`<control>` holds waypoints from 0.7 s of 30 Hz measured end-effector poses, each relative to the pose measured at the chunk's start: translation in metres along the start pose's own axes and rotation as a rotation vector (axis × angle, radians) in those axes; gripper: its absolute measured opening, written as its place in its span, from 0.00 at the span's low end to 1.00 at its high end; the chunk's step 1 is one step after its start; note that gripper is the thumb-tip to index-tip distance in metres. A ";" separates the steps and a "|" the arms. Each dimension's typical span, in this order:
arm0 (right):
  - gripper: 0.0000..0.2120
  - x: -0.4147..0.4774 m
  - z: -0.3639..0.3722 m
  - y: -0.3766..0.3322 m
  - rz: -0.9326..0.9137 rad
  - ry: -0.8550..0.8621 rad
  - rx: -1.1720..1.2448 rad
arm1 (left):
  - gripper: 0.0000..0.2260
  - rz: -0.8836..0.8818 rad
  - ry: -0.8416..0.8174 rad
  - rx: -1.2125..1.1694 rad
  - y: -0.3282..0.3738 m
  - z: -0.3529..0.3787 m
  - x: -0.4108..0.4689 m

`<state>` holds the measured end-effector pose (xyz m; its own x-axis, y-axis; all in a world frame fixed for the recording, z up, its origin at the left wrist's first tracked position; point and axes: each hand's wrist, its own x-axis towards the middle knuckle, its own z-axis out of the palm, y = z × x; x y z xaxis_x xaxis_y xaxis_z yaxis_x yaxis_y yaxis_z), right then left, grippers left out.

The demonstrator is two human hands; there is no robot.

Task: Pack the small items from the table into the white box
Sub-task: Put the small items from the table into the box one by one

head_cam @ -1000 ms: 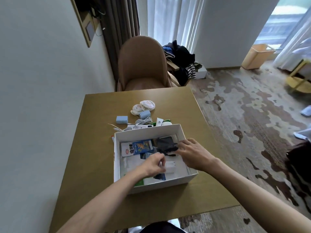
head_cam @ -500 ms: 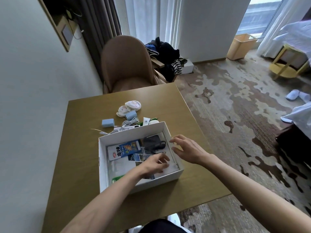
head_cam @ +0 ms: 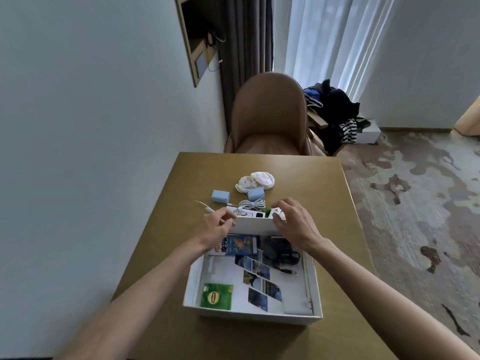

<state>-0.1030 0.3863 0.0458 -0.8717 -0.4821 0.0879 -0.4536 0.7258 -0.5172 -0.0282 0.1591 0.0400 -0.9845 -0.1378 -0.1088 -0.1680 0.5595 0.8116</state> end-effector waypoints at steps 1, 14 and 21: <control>0.15 0.016 0.005 -0.004 0.009 -0.030 -0.028 | 0.05 -0.010 0.038 0.005 -0.005 -0.009 0.010; 0.28 0.165 0.094 0.004 0.237 -0.325 -0.313 | 0.13 0.020 -0.088 0.567 -0.071 -0.050 0.156; 0.26 0.186 0.122 0.028 0.144 -0.330 -0.515 | 0.24 0.036 -0.349 0.817 -0.106 -0.019 0.212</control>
<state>-0.2551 0.2574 -0.0561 -0.8647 -0.4283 -0.2625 -0.4388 0.8984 -0.0202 -0.2180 0.0554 -0.0584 -0.9270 0.0734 -0.3678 0.0107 0.9854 0.1697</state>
